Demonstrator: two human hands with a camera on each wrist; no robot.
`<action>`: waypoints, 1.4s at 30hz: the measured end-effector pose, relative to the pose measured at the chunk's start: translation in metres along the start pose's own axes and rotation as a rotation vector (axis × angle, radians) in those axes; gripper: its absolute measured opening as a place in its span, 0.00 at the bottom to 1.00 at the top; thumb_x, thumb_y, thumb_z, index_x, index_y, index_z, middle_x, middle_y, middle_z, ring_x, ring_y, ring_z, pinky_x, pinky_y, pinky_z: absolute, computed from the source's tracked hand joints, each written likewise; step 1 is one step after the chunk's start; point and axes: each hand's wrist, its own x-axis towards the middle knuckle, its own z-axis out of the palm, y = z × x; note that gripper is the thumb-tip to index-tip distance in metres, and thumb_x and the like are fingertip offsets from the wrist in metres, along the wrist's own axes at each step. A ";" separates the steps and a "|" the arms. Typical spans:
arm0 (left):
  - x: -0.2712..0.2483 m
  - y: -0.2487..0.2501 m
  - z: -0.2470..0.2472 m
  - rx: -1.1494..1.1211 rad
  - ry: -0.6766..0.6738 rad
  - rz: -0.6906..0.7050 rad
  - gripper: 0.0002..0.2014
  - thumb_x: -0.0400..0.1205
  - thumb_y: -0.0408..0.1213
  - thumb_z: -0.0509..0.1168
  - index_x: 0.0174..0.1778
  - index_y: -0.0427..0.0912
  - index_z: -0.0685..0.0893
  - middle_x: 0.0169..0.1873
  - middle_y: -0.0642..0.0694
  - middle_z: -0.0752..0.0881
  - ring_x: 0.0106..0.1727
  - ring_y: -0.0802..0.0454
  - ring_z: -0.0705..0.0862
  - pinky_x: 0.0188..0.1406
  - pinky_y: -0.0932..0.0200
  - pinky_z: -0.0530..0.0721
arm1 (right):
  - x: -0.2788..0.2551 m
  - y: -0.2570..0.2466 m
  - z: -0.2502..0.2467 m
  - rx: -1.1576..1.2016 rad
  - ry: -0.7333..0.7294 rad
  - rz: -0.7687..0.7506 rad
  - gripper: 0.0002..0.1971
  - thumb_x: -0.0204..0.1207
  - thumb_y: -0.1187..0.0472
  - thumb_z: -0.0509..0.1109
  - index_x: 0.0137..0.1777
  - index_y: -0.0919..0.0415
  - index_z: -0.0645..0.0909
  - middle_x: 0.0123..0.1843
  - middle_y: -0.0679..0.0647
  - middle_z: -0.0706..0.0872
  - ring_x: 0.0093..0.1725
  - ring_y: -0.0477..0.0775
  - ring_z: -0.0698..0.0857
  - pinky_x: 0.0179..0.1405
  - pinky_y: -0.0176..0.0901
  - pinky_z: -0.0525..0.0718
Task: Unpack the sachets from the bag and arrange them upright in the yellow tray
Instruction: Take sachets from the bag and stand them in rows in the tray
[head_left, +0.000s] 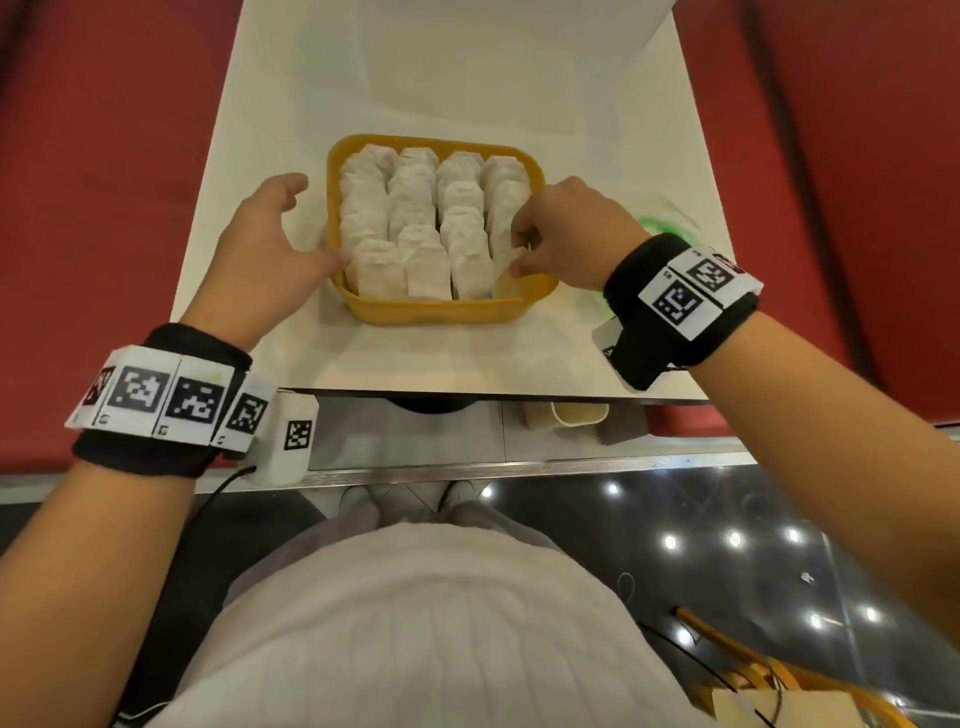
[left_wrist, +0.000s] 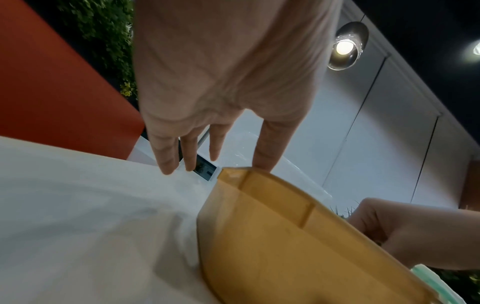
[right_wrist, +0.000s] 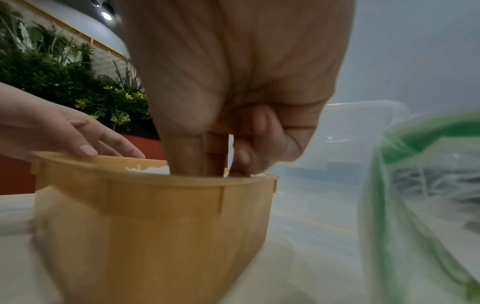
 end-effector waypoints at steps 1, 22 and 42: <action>0.000 0.001 0.001 -0.007 -0.001 -0.008 0.36 0.77 0.37 0.74 0.80 0.47 0.67 0.76 0.45 0.72 0.77 0.50 0.69 0.76 0.47 0.70 | 0.000 -0.001 -0.001 -0.029 -0.013 0.000 0.09 0.74 0.56 0.74 0.52 0.57 0.86 0.45 0.53 0.80 0.44 0.58 0.81 0.40 0.45 0.75; 0.000 0.005 0.003 -0.111 -0.068 -0.019 0.30 0.78 0.31 0.71 0.77 0.44 0.73 0.71 0.46 0.78 0.70 0.50 0.77 0.71 0.48 0.78 | 0.001 -0.011 0.007 -0.177 -0.018 0.051 0.08 0.77 0.63 0.64 0.51 0.60 0.85 0.42 0.56 0.78 0.38 0.60 0.78 0.36 0.47 0.73; 0.001 0.003 0.004 -0.116 -0.071 0.001 0.29 0.76 0.30 0.72 0.74 0.43 0.76 0.68 0.46 0.82 0.66 0.47 0.82 0.67 0.43 0.81 | 0.040 -0.049 -0.025 -0.391 -0.201 -0.137 0.34 0.63 0.36 0.77 0.63 0.59 0.80 0.58 0.55 0.82 0.51 0.59 0.82 0.41 0.48 0.78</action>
